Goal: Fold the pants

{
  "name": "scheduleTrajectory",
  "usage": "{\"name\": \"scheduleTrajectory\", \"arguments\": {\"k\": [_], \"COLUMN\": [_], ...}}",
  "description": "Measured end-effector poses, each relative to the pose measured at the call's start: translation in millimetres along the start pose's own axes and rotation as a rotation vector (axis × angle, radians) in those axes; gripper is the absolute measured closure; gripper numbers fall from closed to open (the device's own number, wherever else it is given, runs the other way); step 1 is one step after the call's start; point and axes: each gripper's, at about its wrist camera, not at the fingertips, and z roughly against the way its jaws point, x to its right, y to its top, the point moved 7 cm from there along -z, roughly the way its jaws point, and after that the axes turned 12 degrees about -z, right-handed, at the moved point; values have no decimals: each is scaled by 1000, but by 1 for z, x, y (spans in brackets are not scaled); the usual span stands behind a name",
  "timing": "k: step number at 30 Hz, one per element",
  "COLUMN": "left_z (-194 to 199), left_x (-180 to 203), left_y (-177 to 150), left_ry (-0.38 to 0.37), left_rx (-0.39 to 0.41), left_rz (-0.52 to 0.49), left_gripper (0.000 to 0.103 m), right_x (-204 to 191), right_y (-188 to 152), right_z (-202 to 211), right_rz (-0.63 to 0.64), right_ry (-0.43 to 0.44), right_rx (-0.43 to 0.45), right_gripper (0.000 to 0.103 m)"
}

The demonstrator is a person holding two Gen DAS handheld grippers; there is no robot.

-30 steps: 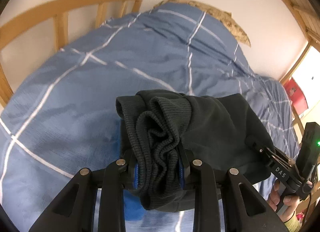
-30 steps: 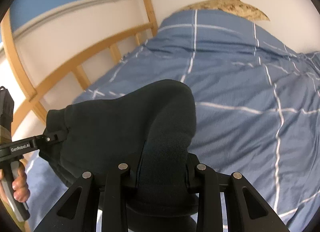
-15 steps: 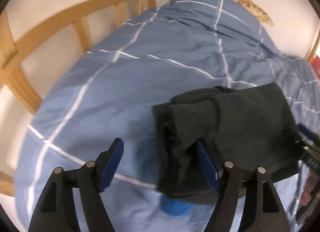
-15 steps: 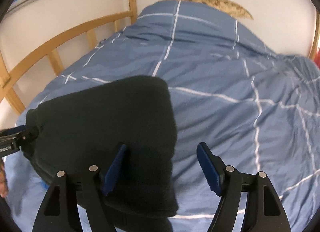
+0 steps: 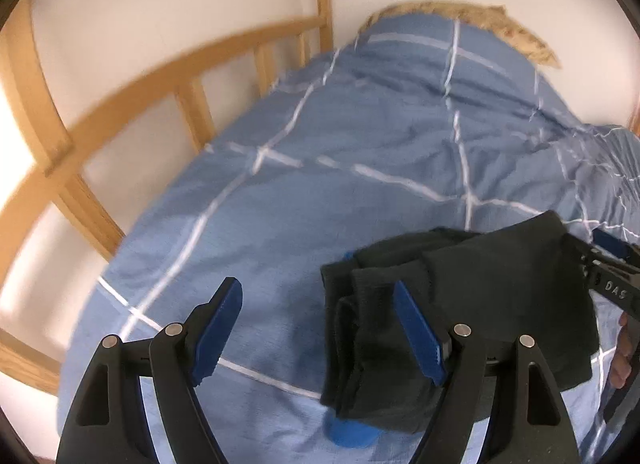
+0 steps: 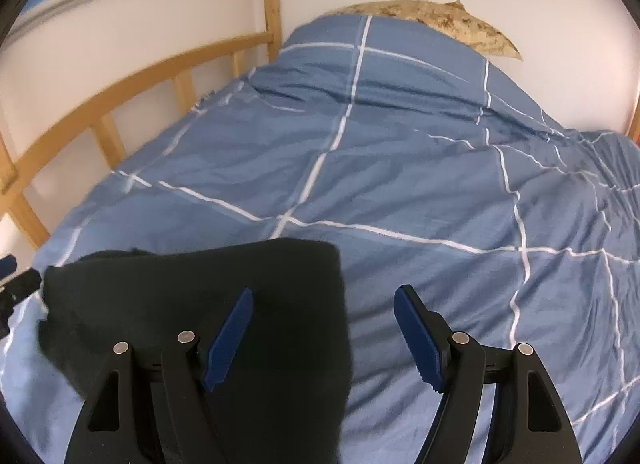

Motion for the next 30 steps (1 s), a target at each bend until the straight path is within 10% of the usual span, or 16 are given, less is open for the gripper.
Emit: {"name": "scheduleTrajectory", "arguments": {"k": [4,11,18,30], "left_z": [-12,73,171,275], "left_x": [-9,6,98,237], "left_y": [-6,1,-26,-104], "left_ry": [11,176,80,18], "left_rx": [-41,170,323,452], "left_rz": [99,105,-74,-232], "left_gripper": [25,22,6,0], "right_x": [7,17,62,182], "right_y": [7,16,-23,-128], "right_z": [-13,80,199,309], "right_rz": [22,42,56,-47], "right_ry": [-88,-64,-10,-22], "right_rx": [-12,248,447,441], "right_gripper": [30,18,3,3]}}
